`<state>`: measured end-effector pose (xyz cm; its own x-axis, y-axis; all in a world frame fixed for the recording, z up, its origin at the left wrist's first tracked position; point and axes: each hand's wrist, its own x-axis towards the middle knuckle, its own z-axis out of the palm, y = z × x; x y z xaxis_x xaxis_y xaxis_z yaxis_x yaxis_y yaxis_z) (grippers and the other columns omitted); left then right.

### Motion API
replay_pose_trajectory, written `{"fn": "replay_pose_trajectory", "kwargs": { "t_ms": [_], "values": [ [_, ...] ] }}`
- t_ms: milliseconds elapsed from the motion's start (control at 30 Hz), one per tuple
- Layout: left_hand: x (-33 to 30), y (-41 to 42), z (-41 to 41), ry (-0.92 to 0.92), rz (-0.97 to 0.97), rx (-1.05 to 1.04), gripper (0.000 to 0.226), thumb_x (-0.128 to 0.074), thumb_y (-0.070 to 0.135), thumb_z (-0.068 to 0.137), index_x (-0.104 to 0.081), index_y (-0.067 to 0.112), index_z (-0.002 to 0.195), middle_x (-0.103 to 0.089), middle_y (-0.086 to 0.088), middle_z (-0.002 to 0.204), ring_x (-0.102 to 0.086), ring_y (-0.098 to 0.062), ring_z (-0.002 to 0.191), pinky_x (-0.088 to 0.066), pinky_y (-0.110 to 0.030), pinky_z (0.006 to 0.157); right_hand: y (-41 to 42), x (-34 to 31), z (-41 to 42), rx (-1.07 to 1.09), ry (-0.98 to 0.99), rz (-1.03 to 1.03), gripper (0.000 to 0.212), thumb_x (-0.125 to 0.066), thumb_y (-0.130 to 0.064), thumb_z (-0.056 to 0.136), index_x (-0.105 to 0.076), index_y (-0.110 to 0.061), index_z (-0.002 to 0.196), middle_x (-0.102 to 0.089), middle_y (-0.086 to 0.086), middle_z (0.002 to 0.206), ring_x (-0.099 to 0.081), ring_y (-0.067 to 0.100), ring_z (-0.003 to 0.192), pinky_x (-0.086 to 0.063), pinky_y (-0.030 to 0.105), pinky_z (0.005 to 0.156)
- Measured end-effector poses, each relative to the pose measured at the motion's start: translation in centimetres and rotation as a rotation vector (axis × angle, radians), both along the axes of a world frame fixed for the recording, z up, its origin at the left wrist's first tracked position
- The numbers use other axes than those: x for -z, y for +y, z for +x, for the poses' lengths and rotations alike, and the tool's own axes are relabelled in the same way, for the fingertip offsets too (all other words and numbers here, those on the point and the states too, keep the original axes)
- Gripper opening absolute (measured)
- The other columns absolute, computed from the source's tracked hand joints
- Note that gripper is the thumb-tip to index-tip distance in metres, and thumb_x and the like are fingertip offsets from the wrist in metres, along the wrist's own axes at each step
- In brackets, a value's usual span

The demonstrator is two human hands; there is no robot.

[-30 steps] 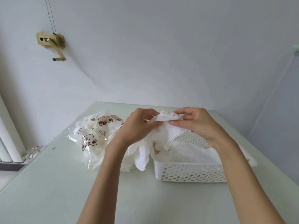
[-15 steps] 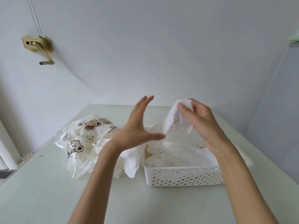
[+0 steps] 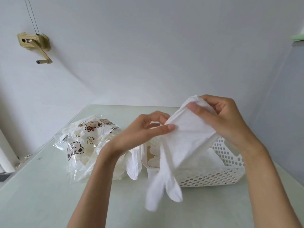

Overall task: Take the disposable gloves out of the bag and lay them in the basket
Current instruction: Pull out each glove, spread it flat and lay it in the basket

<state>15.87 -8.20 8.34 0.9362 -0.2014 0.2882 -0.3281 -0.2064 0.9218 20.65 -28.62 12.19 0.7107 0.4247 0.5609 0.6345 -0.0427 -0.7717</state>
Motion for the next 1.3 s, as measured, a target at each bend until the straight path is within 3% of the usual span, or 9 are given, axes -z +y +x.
{"fn": "replay_pose_trajectory", "kwargs": {
  "t_ms": [133,233,333,433,533,667,933,1133,1300],
  "values": [
    [-0.5,0.2,-0.3,-0.044,-0.145,-0.007,0.030,-0.060,0.023,0.092,-0.038,0.016,0.072,-0.071,-0.002,0.110,-0.066,-0.014,0.102,-0.047,-0.019,0.088,-1.3,0.0,0.8,0.106,0.020,0.084,0.017,-0.067,-0.029,0.086,-0.069,-0.016,0.076,-0.054,0.005,0.071,-0.049,0.017,0.067,-0.038,0.026,0.059],
    [-0.6,-0.1,0.0,-0.017,-0.255,-0.083,0.025,-0.051,0.037,0.089,-0.046,0.013,0.087,-0.072,-0.003,0.105,-0.070,-0.017,0.092,-0.052,-0.027,0.088,-1.8,0.0,1.2,0.133,0.040,0.077,0.015,-0.065,-0.027,0.087,-0.069,-0.020,0.075,-0.057,-0.004,0.068,-0.051,0.009,0.065,-0.040,0.018,0.057],
    [-0.4,-1.3,0.6,-0.001,-0.181,-0.141,0.056,-0.051,0.063,0.086,-0.054,0.017,0.117,-0.063,0.010,0.125,-0.063,-0.007,0.110,-0.049,-0.031,0.098,-1.7,-0.3,0.8,0.019,0.060,-0.039,0.015,-0.066,-0.028,0.083,-0.070,-0.018,0.073,-0.058,-0.004,0.066,-0.053,0.009,0.064,-0.040,0.017,0.056],
    [-0.3,-3.5,0.6,0.002,-0.002,-0.080,0.068,-0.065,0.064,0.075,-0.046,0.031,0.132,-0.055,0.018,0.131,-0.059,0.000,0.113,-0.051,-0.020,0.090,-1.1,-0.5,0.3,0.000,0.053,-0.094,0.014,-0.068,-0.028,0.084,-0.073,-0.017,0.077,-0.064,0.003,0.069,-0.059,0.013,0.065,-0.044,0.024,0.060],
    [-0.2,-5.3,0.3,-0.020,0.090,-0.121,0.059,-0.072,0.051,0.074,-0.053,0.029,0.126,-0.063,0.015,0.120,-0.064,-0.001,0.103,-0.053,-0.019,0.084,-1.0,-0.2,0.5,0.103,0.000,-0.136,0.017,-0.069,-0.030,0.086,-0.072,-0.015,0.078,-0.064,0.016,0.075,-0.055,0.021,0.066,-0.041,0.032,0.063],
    [0.0,-5.2,0.6,-0.190,0.238,-0.250,0.011,-0.062,0.023,0.092,-0.068,0.015,0.095,-0.072,0.009,0.090,-0.068,-0.006,0.082,-0.056,-0.032,0.079,-2.2,-0.7,0.9,0.205,-0.005,-0.151,0.040,-0.068,-0.042,0.079,-0.064,-0.002,0.076,-0.049,0.014,0.067,-0.043,0.017,0.064,-0.031,0.033,0.062],
    [-2.5,-3.7,0.6,-0.210,0.078,-0.276,0.028,-0.049,0.026,0.099,-0.065,0.009,0.084,-0.065,0.014,0.066,-0.063,0.000,0.068,-0.052,-0.020,0.069,-3.0,-4.0,1.0,0.320,-0.125,-0.126,0.048,-0.065,-0.041,0.084,-0.055,0.005,0.074,-0.038,0.006,0.064,-0.035,0.015,0.062,-0.028,0.029,0.061],
    [-3.2,-1.5,-0.6,-0.304,-0.117,-0.503,0.026,-0.051,0.030,0.097,-0.058,0.008,0.086,-0.059,-0.004,0.078,-0.057,-0.012,0.078,-0.051,-0.042,0.090,1.9,-4.0,-1.5,0.304,-0.199,0.059,0.039,-0.061,-0.026,0.092,-0.045,-0.016,0.058,-0.031,-0.011,0.052,-0.028,0.006,0.050,-0.023,0.025,0.048],
    [-4.2,-0.2,-0.4,-0.350,0.008,-0.674,0.022,-0.046,0.032,0.099,-0.056,0.016,0.087,-0.050,-0.002,0.067,-0.043,-0.012,0.055,-0.036,-0.026,0.054,4.1,-1.2,-0.7,0.222,0.069,0.283,0.036,-0.059,-0.025,0.093,-0.051,-0.003,0.066,-0.038,-0.001,0.058,-0.036,0.011,0.055,-0.028,0.023,0.050]
  ]
}}
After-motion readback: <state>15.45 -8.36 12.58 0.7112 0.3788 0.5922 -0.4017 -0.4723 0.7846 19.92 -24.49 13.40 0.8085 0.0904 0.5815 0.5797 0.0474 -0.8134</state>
